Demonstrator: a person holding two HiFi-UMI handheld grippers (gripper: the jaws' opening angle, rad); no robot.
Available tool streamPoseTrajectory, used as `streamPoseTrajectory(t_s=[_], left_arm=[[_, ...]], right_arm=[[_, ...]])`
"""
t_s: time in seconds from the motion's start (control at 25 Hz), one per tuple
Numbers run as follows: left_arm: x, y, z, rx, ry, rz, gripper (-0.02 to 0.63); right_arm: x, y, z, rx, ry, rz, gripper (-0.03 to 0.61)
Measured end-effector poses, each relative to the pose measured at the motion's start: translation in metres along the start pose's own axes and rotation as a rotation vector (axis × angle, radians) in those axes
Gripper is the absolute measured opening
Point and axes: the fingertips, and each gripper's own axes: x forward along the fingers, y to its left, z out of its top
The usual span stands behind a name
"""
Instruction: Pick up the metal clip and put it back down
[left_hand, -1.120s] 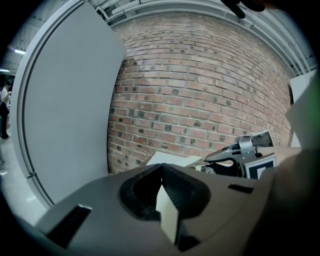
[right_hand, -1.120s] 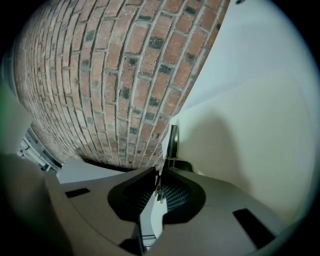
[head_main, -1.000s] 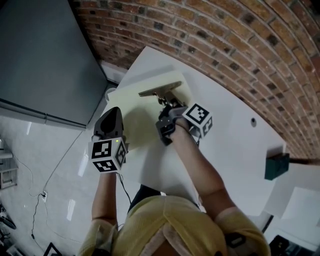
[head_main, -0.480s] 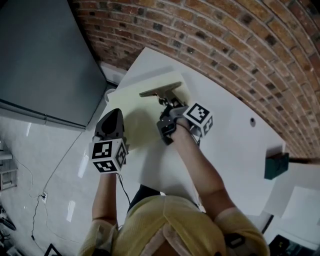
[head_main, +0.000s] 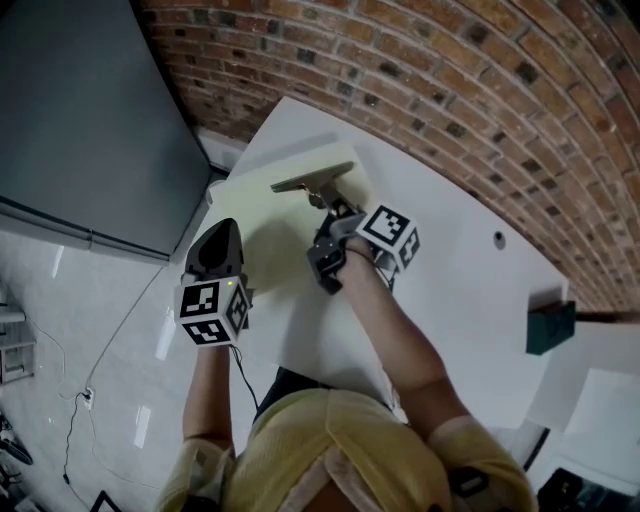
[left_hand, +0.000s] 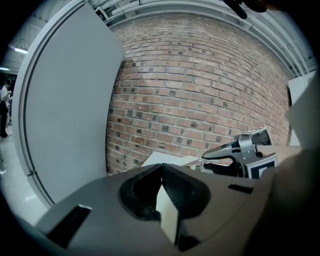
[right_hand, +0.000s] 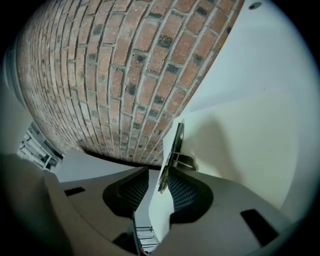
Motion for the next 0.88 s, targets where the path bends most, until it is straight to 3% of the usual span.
streamPoseTrajectory(t_s=[0.32,0.56,0.88], left_arm=[[-0.011,-0.019,0.001,-0.022,-0.005,-0.009,0.003],[-0.018,-0.031,0.003,-0.086,-0.012,-0.028,0.003],[-0.034,-0.045,0.005,-0.089,0.002,-0.018,0.003]], right_arm=[[-0.021,0.000,-0.001,-0.043,0.035,-0.007,0.100],[-0.040,0.002,0.000,-0.086,0.050,0.003,0.097],[-0.065,0.006,-0.002,-0.223,0.054,-0.006,0.026]])
